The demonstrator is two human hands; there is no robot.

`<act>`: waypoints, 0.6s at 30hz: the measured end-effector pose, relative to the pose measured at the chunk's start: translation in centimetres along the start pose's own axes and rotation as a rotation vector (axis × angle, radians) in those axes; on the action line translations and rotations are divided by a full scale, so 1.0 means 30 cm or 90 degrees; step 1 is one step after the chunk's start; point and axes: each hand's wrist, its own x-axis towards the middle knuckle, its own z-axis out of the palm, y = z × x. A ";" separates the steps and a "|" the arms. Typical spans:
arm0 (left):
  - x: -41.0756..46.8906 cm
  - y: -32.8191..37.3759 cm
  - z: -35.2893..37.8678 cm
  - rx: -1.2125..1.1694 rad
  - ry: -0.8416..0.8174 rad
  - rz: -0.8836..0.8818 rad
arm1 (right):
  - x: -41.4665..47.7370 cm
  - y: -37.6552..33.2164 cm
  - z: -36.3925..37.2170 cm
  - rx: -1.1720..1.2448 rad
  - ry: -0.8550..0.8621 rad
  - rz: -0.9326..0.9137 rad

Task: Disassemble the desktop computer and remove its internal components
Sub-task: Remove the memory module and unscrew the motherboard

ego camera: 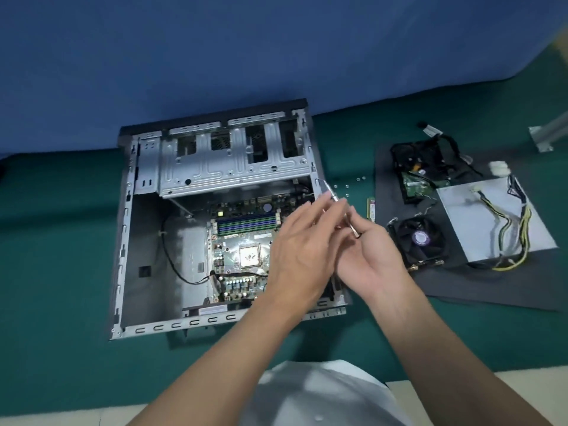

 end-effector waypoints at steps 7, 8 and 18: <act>-0.002 -0.021 0.038 -0.007 -0.081 -0.080 | 0.045 -0.108 -0.081 -0.003 0.066 -0.046; -0.013 -0.036 0.033 -0.022 -0.071 -0.151 | 0.061 -0.124 -0.111 -0.020 0.088 -0.070; -0.037 -0.198 0.083 -0.194 -0.626 -0.607 | 0.214 -0.102 -0.325 -0.140 0.219 -0.044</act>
